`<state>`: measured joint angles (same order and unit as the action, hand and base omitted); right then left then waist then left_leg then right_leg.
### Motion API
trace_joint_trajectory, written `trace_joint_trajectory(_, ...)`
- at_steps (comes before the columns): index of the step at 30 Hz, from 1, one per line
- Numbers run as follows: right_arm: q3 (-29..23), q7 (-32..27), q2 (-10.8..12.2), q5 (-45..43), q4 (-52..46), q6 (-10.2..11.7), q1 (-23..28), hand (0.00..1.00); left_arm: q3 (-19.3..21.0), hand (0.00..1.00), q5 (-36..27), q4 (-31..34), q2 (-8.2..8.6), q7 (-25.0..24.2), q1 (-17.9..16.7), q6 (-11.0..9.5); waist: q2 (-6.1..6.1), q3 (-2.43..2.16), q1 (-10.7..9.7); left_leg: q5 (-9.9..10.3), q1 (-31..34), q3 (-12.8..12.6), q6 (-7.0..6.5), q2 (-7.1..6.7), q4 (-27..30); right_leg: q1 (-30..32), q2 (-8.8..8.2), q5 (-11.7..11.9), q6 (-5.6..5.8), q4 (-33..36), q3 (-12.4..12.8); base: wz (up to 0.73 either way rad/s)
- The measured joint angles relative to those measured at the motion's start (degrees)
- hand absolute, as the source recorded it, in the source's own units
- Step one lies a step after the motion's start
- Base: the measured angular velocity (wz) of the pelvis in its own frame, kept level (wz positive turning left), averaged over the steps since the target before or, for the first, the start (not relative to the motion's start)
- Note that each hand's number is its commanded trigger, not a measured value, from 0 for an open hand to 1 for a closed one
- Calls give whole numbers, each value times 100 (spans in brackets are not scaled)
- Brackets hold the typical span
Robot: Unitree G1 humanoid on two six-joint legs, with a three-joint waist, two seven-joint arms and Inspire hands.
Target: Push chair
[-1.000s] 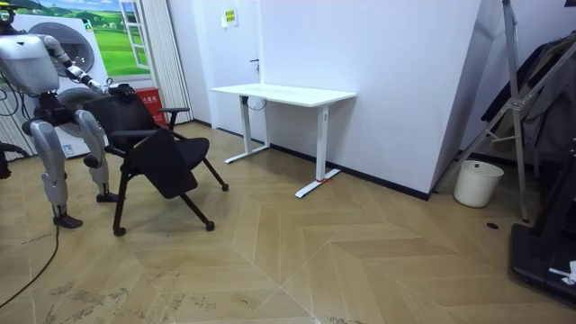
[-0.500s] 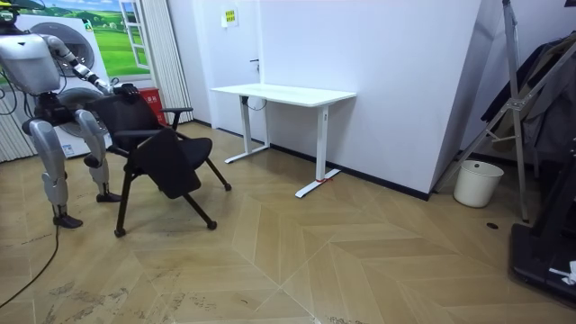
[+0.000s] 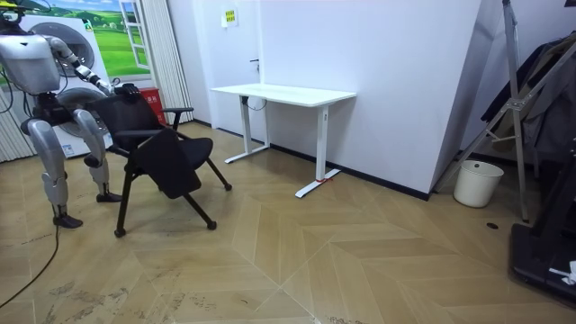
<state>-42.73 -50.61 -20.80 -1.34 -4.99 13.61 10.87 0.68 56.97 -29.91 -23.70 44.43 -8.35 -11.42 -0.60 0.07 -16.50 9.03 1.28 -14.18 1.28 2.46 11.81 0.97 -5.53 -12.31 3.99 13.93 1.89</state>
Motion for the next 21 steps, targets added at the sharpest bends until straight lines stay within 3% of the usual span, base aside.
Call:
trace_joint_trajectory(4, 564, 9, -18, -756, -828, 20, -73, 0, -237, 100, 8, 126, 45, -114, 83, 91, 10, 13, 290, 29, -109, -41, -9, 0, -48, -122, 7, 39, 6, -122, 44, -5)
trace_joint_trajectory(7, 590, 184, -31, -846, -1002, -3, -204, 0, -298, 100, 11, 252, 83, -231, 83, 107, 26, 22, 474, 28, -194, -73, -6, -2, -143, -172, 7, 40, 4, -120, 56, -4)
trace_joint_trajectory(11, 969, 404, -169, -856, -1166, -55, -443, 0, -369, 100, 14, 295, 116, -371, 90, 129, 21, 31, 592, 36, -344, -77, 8, -7, -214, -303, 8, 38, 7, -166, 35, -2)
trace_joint_trajectory(14, 1699, 779, -255, -1179, -1503, -69, -695, 0, -449, 100, 19, 308, 183, -452, 173, 231, 1, 39, 677, 36, -387, -92, 8, -10, -222, -365, 7, 39, 4, -215, 41, -2)
trace_joint_trajectory(21, 2380, 1487, -464, -1409, -1663, -67, -717, 0, -537, 100, 140, 534, 167, -575, 248, 221, -86, 52, 931, 44, -395, -77, 18, -11, -244, -392, 6, 40, 3, -253, 17, 0)
